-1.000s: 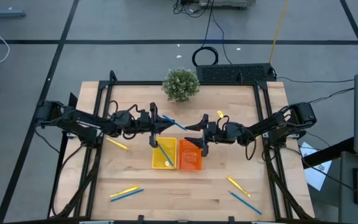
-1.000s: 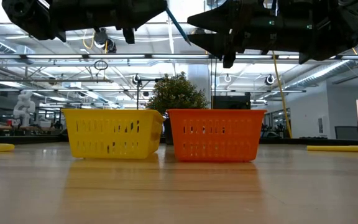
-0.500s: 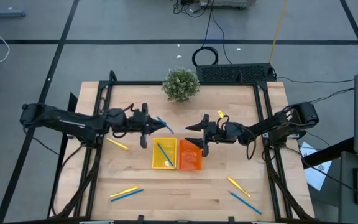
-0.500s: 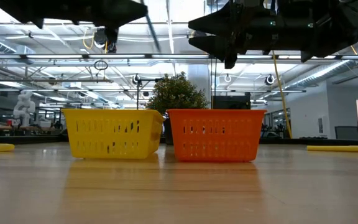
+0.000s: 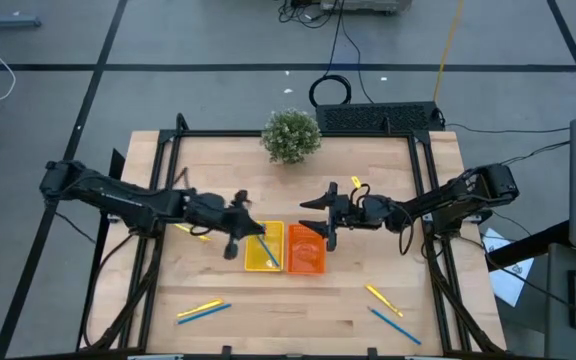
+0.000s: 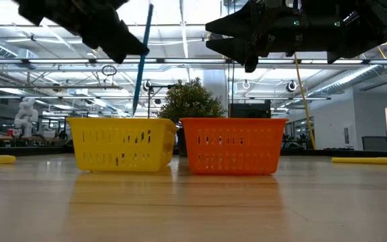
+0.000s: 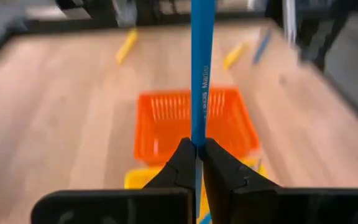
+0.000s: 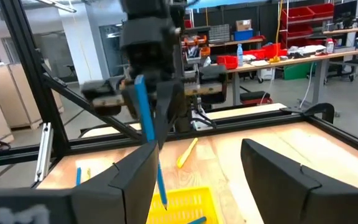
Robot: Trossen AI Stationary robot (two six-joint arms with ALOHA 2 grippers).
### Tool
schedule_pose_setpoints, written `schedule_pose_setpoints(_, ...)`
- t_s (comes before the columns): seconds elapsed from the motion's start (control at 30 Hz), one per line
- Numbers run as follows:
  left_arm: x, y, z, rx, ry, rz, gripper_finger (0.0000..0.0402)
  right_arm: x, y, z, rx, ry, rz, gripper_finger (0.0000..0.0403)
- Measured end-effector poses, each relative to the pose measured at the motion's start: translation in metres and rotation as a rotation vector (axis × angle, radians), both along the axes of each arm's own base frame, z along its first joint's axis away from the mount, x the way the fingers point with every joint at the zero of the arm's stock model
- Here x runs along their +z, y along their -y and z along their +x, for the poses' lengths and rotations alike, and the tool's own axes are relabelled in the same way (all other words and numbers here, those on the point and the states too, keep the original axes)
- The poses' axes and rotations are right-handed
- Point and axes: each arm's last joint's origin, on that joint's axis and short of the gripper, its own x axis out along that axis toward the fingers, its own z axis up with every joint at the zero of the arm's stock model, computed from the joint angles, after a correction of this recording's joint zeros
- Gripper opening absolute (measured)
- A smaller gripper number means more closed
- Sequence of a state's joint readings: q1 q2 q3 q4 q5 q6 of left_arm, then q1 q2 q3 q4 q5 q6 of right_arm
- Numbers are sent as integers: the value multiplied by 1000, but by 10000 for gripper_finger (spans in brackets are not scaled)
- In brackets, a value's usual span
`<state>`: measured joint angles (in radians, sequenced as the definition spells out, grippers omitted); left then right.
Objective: Sort pens & pencils
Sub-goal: Put the top blue pencil into the yellow bin, then put the right blue pencil into the yellow bin
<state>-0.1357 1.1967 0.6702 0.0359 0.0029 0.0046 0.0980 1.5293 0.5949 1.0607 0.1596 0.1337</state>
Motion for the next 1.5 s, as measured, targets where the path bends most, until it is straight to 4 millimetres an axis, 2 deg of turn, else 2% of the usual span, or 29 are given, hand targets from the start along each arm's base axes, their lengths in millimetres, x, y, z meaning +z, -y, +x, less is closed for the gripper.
schedule_pose_setpoints(0.13, -6, 14, 17, -85, -162, 94, 10, -1, 0, 0, 0, -10, -1, 222)
schedule_pose_setpoints(0.3, -28, 31, 30, -241, -245, 296, 10, -2, 0, 0, 0, -22, -9, 222)
schedule_pose_setpoints(0.5, -38, 33, 35, -191, -304, 463, 12, -3, 0, 0, 0, -35, -11, 222)
schedule_pose_setpoints(0.83, -39, 36, 33, -180, -320, 440, 32, -4, 0, 0, 0, -45, -10, 222)
schedule_pose_setpoints(1.27, -36, 35, 32, -111, -318, 424, 133, -5, 0, 0, 0, -49, -1, 222)
schedule_pose_setpoints(1.37, -27, 34, 27, -82, -344, 389, 150, -5, 0, 0, 0, -51, -2, 222)
schedule_pose_setpoints(1.5, -2, 29, 11, 3, -360, 317, 155, -6, 0, 0, 0, -63, -4, 222)
